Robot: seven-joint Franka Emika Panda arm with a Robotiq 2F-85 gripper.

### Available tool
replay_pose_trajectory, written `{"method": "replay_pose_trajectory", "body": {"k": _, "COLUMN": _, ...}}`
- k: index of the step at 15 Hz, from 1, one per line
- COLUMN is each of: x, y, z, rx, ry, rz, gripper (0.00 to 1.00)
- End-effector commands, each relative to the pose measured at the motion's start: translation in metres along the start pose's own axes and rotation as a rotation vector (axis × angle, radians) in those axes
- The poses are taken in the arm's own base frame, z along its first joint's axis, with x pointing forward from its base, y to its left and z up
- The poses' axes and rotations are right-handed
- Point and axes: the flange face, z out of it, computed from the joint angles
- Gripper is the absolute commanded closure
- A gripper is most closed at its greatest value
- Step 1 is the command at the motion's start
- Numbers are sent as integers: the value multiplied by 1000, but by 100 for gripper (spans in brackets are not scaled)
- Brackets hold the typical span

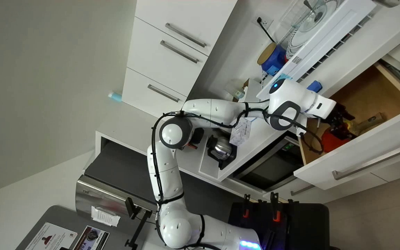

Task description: Take the racket in the drawer and put it on the counter

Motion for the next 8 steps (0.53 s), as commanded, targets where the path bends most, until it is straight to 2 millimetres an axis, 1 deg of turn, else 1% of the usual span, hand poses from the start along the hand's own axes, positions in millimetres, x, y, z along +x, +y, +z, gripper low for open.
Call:
{"method": "replay_pose_trajectory", "body": {"k": 1, "x": 9, "y": -11, "z": 15, "rx": 2, "ry": 9, "rz": 17, "gripper": 0}}
{"method": "replay_pose_trajectory", "body": {"k": 4, "x": 12, "y": -17, "z": 25, "rx": -7, "ry": 13, "rz": 12, "gripper": 0}}
{"method": "replay_pose_trajectory", "body": {"k": 7, "x": 14, "y": -24, "z": 30, "rx": -6, "ry": 20, "rz": 9, "gripper": 0}}
{"method": "replay_pose_trajectory", "body": {"k": 8, "x": 15, "y": -26, "z": 31, "rx": -2, "ry": 22, "rz": 7, "gripper": 25}}
